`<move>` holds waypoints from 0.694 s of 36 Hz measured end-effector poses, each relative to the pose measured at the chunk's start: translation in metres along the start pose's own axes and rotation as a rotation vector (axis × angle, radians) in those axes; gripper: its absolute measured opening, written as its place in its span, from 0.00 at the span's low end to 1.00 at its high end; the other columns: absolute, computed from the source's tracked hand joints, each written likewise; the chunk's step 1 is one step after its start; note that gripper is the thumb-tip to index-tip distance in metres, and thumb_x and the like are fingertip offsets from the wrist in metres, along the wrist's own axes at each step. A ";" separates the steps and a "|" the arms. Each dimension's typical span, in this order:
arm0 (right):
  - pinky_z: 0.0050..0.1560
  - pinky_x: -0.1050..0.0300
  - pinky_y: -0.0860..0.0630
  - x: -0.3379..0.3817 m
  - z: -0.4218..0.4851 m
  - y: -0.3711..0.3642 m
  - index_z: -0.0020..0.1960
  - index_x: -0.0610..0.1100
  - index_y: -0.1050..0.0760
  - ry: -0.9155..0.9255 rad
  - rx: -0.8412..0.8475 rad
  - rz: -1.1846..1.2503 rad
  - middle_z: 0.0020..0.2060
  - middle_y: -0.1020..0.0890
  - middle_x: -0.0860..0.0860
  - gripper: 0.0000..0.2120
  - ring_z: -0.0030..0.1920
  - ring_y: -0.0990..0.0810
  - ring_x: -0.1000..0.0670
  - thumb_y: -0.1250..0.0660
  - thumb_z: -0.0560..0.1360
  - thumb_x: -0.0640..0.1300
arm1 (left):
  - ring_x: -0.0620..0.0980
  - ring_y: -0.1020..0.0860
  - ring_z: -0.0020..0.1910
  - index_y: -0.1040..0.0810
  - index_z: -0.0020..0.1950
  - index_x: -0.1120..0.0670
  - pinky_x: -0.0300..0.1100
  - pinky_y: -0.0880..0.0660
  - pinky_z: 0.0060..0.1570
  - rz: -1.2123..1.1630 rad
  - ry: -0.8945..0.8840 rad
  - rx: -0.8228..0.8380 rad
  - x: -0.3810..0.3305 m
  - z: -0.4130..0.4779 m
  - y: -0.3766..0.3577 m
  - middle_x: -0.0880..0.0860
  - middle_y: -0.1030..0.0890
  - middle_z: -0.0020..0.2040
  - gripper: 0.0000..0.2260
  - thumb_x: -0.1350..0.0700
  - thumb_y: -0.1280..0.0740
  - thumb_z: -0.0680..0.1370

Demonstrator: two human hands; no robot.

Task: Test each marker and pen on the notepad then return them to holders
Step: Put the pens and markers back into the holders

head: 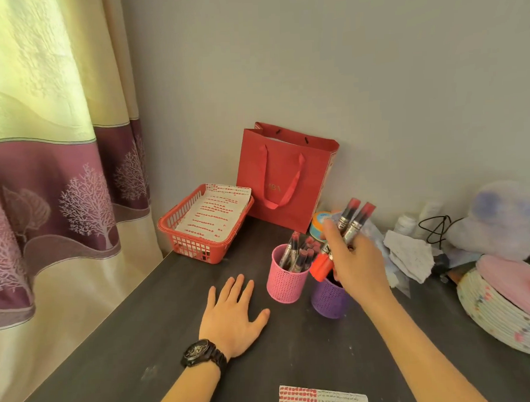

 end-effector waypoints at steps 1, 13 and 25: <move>0.34 0.61 0.27 0.004 0.010 -0.006 0.33 0.47 0.24 0.012 0.015 -0.049 0.26 0.19 0.56 0.28 0.28 0.21 0.58 0.41 0.77 0.68 | 0.48 0.57 0.80 0.54 0.81 0.42 0.54 0.64 0.75 -0.004 0.000 -0.004 0.000 0.001 0.000 0.46 0.55 0.81 0.38 0.27 0.60 0.74; 0.36 0.56 0.30 0.000 0.051 -0.078 0.36 0.50 0.29 0.102 0.138 -0.627 0.31 0.24 0.54 0.20 0.43 0.19 0.46 0.31 0.71 0.65 | 0.49 0.55 0.80 0.51 0.81 0.42 0.54 0.64 0.75 -0.028 0.009 -0.022 -0.001 0.003 0.002 0.46 0.52 0.81 0.38 0.26 0.58 0.73; 0.66 0.46 0.30 -0.006 0.041 -0.113 0.69 0.55 0.28 0.256 0.308 -0.676 0.66 0.22 0.51 0.17 0.67 0.29 0.45 0.42 0.81 0.54 | 0.49 0.55 0.80 0.50 0.81 0.43 0.56 0.62 0.76 -0.034 0.006 -0.031 -0.002 0.002 0.004 0.47 0.51 0.81 0.38 0.27 0.57 0.74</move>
Point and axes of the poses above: each hand's wrist, its own z-axis towards the middle knuckle, its own y-axis out of the back of the hand, x = y × z, the point moved 10 cm from there along z, towards the middle knuckle
